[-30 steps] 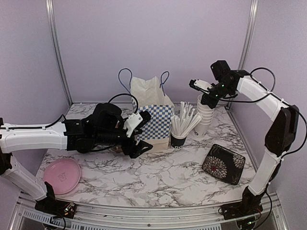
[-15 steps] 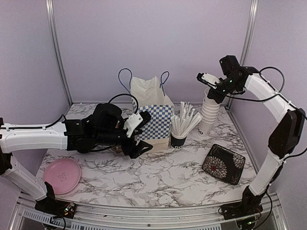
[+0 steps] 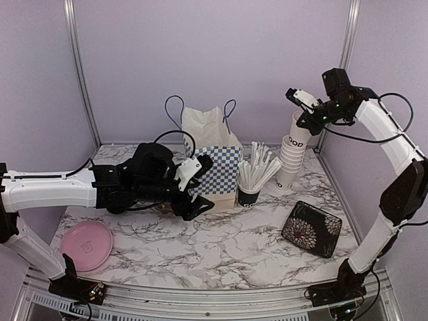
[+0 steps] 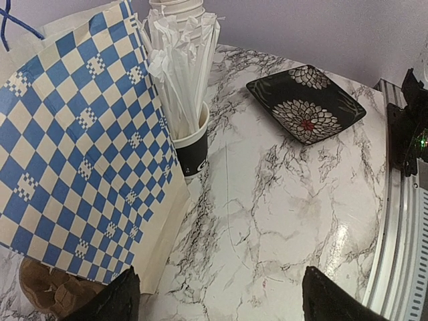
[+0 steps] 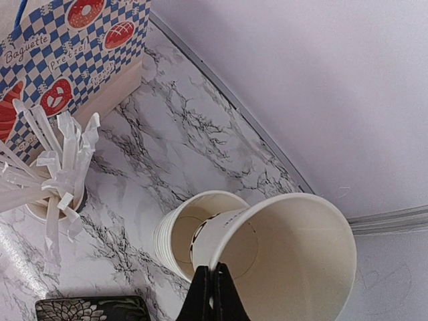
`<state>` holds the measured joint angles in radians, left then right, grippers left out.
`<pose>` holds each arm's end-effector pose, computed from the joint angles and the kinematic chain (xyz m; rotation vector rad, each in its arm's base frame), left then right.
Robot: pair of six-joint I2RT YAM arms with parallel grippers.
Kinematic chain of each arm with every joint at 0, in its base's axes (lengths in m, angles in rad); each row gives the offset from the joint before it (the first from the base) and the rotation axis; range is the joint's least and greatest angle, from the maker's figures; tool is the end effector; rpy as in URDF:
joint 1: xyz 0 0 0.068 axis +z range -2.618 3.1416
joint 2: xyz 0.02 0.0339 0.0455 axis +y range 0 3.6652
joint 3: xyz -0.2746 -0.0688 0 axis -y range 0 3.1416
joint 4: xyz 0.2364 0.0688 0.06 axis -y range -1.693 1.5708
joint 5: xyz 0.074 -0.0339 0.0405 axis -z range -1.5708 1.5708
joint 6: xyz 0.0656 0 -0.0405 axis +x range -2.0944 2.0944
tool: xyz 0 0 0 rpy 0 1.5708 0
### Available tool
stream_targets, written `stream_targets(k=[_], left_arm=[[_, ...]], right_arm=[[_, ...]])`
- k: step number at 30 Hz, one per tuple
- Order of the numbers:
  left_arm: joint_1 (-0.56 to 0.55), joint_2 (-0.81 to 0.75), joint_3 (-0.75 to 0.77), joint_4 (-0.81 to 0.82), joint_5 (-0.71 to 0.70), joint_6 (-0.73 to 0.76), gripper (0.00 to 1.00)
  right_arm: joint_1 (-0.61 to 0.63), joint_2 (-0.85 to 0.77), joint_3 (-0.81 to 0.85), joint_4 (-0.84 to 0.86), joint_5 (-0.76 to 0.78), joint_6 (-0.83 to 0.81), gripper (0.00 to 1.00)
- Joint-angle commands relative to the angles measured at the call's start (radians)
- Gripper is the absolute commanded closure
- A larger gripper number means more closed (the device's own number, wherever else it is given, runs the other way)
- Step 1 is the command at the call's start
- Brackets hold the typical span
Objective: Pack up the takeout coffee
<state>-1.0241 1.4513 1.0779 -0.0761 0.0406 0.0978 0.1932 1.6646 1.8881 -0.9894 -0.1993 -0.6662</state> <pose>0.1823 -0.3046 0.2951 1.1273 1.7445 -0.6203 0.3534 0.0824 0.4019 -1.0543 2.0642 -0.0059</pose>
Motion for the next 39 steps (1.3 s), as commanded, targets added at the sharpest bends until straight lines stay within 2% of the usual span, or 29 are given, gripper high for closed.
stream_targets(k=[1, 7, 17, 19, 21, 24, 27, 34, 39], left_arm=[[-0.005, -0.001, 0.047, -0.048, -0.009, 0.014, 0.16], [-0.004, -0.022, 0.078, -0.119, -0.119, 0.071, 0.15], [0.013, -0.077, 0.113, -0.166, -0.405, 0.118, 0.12], [0.024, -0.070, 0.126, -0.185, -0.494, 0.118, 0.11], [0.046, -0.069, 0.134, -0.206, -0.526, 0.105, 0.11], [0.084, -0.077, 0.137, -0.217, -0.544, 0.061, 0.11], [0.130, -0.065, 0.170, -0.263, -0.567, 0.002, 0.11], [0.193, -0.062, 0.186, -0.276, -0.597, -0.087, 0.12], [0.203, -0.050, 0.192, -0.276, -0.555, -0.090, 0.12]], right_arm=[[0.002, -0.060, 0.047, -0.012, -0.062, 0.009, 1.00], [0.006, -0.136, 0.045, -0.007, -0.087, 0.015, 1.00], [0.070, -0.273, -0.058, 0.012, -0.112, 0.010, 1.00], [0.070, -0.291, -0.061, -0.001, -0.144, -0.002, 1.00], [0.082, -0.305, -0.060, -0.045, -0.243, -0.034, 1.00], [0.156, -0.338, -0.089, -0.124, -0.402, -0.145, 1.00], [0.209, -0.356, -0.108, -0.203, -0.457, -0.267, 1.00], [0.386, -0.359, -0.170, -0.268, -0.492, -0.338, 1.00], [0.585, -0.342, -0.287, -0.162, -0.381, -0.274, 1.00]])
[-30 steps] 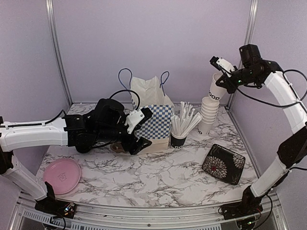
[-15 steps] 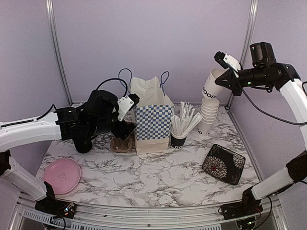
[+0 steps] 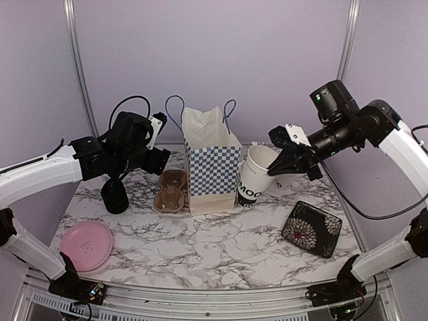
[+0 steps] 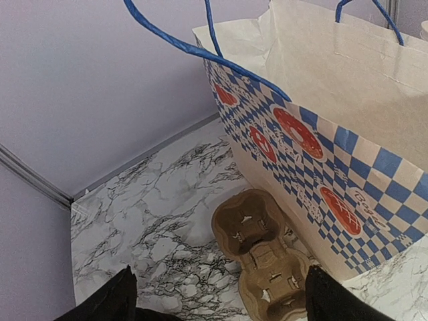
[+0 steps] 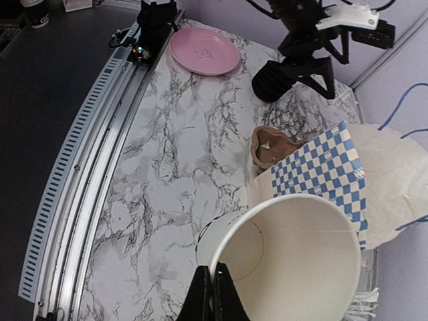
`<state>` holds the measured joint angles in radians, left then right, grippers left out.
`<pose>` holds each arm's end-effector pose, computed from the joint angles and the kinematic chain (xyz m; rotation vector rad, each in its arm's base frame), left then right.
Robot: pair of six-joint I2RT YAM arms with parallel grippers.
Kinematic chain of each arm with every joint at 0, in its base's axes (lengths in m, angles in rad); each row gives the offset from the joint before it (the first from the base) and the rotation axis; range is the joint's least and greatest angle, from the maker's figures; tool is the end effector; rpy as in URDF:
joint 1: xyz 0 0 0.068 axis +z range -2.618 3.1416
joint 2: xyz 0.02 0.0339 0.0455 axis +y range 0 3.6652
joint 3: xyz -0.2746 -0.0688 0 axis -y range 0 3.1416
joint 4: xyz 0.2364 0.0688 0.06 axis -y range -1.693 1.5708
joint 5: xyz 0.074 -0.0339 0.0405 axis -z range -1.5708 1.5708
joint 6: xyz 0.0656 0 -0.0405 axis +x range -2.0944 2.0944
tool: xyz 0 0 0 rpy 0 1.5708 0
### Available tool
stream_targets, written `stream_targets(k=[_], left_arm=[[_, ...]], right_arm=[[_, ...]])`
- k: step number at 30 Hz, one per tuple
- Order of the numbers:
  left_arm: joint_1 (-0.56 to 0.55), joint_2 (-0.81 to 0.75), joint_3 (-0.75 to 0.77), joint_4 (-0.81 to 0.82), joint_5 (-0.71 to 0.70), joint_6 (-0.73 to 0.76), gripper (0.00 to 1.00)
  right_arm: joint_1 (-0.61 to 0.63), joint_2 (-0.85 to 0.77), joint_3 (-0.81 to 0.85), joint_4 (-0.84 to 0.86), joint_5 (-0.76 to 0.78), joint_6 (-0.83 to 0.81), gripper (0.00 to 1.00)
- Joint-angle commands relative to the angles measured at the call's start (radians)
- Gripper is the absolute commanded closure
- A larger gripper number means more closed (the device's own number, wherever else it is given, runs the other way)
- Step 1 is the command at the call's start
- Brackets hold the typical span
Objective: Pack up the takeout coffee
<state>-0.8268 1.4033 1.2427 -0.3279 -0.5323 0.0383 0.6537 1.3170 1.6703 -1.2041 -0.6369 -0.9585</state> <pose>0.2496 -0.2220 0.3444 0.5304 1.9152 0.0409 0.1634 0.1743 0.4221 -1.8370 1.3713 0.6113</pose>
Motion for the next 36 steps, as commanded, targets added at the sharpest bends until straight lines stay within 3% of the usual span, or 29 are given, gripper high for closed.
stream_targets(k=[1, 8, 13, 20, 29, 36], left_arm=[[0.006, 0.001, 0.029, -0.025, 0.019, -0.062, 0.12], [0.011, 0.017, 0.022, -0.046, -0.034, -0.114, 0.13], [0.048, 0.015, 0.027, -0.115, -0.102, -0.173, 0.15], [0.159, 0.012, 0.029, -0.230, -0.052, -0.258, 0.19], [0.217, -0.016, -0.042, -0.236, -0.026, -0.263, 0.18], [0.276, 0.010, -0.071, -0.250, 0.070, -0.274, 0.18]], right_arm=[[0.161, 0.003, -0.108, 0.094, 0.083, 0.032, 1.00], [0.354, 0.055, -0.277, 0.329, 0.259, 0.082, 1.00], [0.396, 0.133, -0.308, 0.413, 0.270, 0.102, 1.00], [0.414, 0.209, -0.374, 0.560, 0.298, 0.154, 1.00], [0.470, 0.286, -0.408, 0.598, 0.312, 0.175, 1.00], [0.486, 0.324, -0.413, 0.587, 0.285, 0.167, 1.00]])
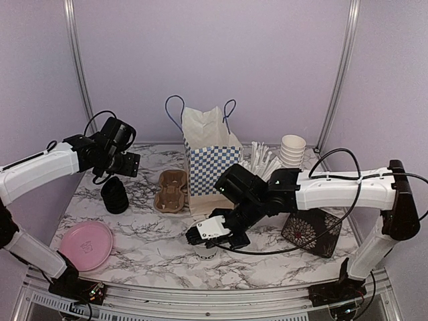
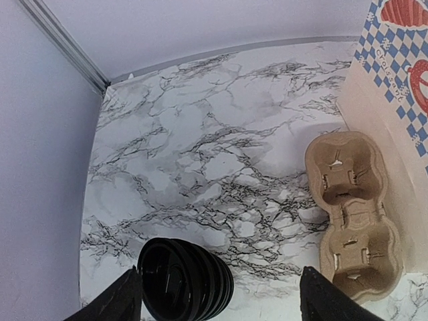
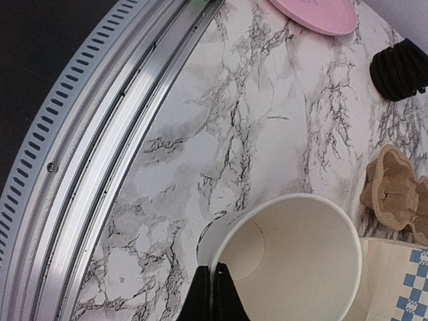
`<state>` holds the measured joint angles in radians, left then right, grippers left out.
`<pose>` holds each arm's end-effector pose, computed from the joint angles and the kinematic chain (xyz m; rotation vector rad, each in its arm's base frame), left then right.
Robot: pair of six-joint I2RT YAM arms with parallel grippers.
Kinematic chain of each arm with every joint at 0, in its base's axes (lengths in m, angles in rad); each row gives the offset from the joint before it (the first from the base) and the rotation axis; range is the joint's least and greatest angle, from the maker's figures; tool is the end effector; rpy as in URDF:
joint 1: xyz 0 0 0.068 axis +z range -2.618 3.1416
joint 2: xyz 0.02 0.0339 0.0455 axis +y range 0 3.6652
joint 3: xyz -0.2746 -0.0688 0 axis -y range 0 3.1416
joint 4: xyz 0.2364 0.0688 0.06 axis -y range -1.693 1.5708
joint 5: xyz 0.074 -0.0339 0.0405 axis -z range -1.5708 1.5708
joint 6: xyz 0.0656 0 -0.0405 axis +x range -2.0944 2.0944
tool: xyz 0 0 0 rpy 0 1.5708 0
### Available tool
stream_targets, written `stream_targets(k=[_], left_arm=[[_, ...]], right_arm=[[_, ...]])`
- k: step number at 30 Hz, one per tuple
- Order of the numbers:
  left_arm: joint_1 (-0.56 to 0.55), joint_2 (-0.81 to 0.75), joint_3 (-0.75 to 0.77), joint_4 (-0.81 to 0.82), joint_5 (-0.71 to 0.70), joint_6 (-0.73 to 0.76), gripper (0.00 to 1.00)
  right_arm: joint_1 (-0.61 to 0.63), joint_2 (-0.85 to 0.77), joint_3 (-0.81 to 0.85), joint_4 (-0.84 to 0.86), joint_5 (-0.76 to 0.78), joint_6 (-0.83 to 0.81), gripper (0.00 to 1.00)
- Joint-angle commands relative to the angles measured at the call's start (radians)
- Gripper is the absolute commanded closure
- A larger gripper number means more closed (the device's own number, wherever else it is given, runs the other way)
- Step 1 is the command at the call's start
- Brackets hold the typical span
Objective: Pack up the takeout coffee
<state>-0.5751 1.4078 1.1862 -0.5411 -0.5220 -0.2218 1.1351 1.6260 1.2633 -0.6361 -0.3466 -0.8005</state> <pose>0.2812 -0.1433 0.3006 0.1395 2.2142 0.1769 0.1279 0.3275 0.2458 -2.1983 1.3525 0.5712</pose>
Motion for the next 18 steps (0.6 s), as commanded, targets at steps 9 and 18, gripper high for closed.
stream_targets(k=[9, 18], left_arm=[[0.050, 0.035, -0.024, -0.051, 0.104, 0.008, 0.22], [0.065, 0.043, -0.011, -0.067, 0.118, 0.022, 0.21]], right_arm=[[0.005, 0.017, -0.057, 0.024, -0.013, 0.002, 1.00], [0.005, -0.073, -0.015, -0.070, 0.003, -0.021, 0.70]])
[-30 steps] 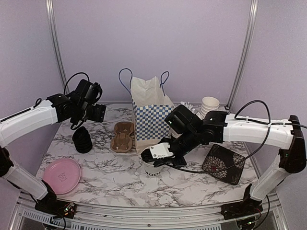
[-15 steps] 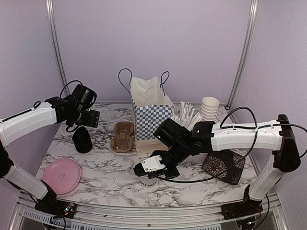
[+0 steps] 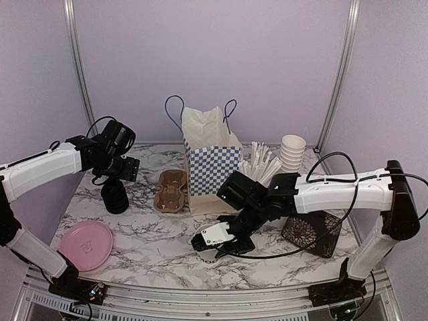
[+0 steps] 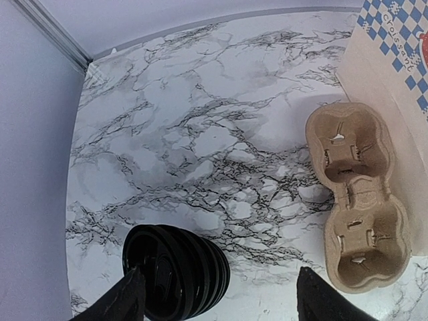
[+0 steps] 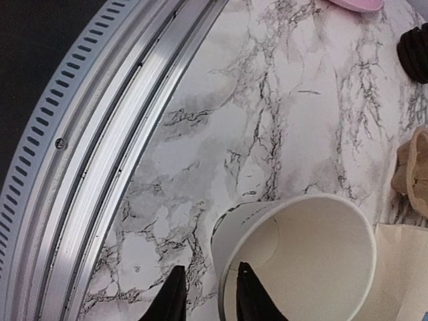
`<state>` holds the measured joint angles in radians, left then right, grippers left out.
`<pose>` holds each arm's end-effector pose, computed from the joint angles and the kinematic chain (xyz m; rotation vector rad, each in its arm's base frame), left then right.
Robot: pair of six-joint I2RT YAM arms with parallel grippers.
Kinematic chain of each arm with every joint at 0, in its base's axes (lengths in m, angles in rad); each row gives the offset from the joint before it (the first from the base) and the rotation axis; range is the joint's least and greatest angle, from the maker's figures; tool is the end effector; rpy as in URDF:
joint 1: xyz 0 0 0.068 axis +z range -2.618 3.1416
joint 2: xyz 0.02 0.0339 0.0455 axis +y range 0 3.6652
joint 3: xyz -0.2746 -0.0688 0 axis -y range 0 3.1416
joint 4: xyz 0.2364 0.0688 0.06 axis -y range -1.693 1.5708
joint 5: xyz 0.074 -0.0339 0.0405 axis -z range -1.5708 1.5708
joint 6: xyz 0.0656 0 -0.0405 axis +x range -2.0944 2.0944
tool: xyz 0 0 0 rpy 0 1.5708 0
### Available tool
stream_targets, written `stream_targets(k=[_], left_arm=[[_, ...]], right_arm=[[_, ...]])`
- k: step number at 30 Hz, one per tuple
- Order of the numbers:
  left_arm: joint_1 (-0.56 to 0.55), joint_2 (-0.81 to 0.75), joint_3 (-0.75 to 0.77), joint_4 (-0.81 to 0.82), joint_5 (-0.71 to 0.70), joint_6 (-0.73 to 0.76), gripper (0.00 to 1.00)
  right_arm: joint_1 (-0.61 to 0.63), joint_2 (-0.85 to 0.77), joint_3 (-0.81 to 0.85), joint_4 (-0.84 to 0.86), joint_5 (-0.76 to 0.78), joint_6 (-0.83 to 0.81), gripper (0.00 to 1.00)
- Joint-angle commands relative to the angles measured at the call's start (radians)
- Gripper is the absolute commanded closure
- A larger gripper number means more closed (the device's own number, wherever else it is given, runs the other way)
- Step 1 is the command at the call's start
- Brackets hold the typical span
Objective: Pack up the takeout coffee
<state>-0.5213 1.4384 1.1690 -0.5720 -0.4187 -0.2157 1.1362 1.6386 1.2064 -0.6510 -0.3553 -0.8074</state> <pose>0.2880 -0.1347 0.2808 0.1669 2.3183 0.1406 0.1232 0.3197 0.2232 -2.2647 1.4021 0.5796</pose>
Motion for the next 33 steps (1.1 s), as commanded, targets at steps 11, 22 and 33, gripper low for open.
stream_targets(k=[11, 22, 33], left_arm=[[0.113, 0.109, 0.082, -0.131, 0.146, 0.007, 0.44], [0.165, 0.183, 0.139, -0.204, 0.138, 0.002, 0.53], [0.170, 0.192, 0.127, -0.212, 0.182, -0.026, 0.64]], right_arm=[[-0.354, -0.338, -0.149, -0.002, -0.192, 0.001, 0.63], [-0.679, -0.533, -0.420, 0.216, -0.327, 0.088, 0.63], [-0.679, -0.497, -0.425, 0.235, -0.331, 0.082, 0.63]])
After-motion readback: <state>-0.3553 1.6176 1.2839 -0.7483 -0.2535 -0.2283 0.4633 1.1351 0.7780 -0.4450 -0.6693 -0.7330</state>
